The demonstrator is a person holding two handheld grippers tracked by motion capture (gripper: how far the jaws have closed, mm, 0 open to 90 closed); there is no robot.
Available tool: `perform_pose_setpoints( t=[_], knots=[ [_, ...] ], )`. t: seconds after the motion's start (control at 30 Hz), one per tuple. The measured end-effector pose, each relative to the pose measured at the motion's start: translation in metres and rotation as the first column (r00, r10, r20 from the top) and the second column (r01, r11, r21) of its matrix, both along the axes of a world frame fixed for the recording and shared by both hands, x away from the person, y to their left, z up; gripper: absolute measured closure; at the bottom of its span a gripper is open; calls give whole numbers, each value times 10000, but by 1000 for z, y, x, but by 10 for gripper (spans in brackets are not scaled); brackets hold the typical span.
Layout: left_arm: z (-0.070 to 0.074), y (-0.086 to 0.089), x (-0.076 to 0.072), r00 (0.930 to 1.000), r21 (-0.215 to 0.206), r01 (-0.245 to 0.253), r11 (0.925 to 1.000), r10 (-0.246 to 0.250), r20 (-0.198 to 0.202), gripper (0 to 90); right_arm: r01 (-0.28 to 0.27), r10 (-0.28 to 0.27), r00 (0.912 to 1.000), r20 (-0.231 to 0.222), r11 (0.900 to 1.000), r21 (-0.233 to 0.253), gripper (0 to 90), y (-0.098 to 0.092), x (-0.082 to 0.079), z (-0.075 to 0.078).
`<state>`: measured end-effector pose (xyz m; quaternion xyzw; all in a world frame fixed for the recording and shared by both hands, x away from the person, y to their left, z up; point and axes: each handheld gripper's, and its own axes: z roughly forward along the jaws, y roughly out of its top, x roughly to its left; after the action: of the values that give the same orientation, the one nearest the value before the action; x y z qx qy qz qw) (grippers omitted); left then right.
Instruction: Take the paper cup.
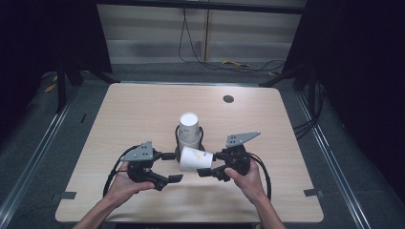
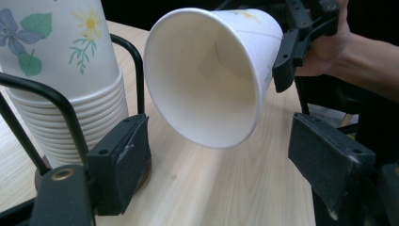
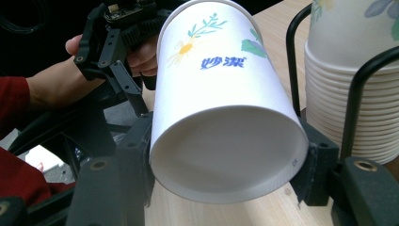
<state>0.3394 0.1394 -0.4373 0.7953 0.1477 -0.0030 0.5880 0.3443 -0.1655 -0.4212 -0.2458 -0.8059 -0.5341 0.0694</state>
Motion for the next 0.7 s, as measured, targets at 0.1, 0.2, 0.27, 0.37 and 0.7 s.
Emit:
perform_pose_setpoints(
  t=[0.1,0.2,0.27,0.37,0.7],
  knots=[
    [1,1,1,10000,-232,-63,9997,64,21,212,-105,105,9999,21,9999,11,358,2,-1,-1],
    [2,2,2,9994,-443,-344,9984,347,67,216,-209,209,9998,32,9998,-20,357,5,-1,-1],
    [4,3,4,9997,-543,-243,9982,240,-69,229,-305,305,9995,42,9995,-2,357,7,-1,-1],
    [3,2,5,9998,-525,-156,9985,150,-115,229,-334,334,9994,78,9994,12,358,8,-2,-1],
    [1,0,5,9988,-591,-82,9982,54,-487,200,-495,494,9988,-43,9987,-133,358,13,-2,-4]
  ],
)
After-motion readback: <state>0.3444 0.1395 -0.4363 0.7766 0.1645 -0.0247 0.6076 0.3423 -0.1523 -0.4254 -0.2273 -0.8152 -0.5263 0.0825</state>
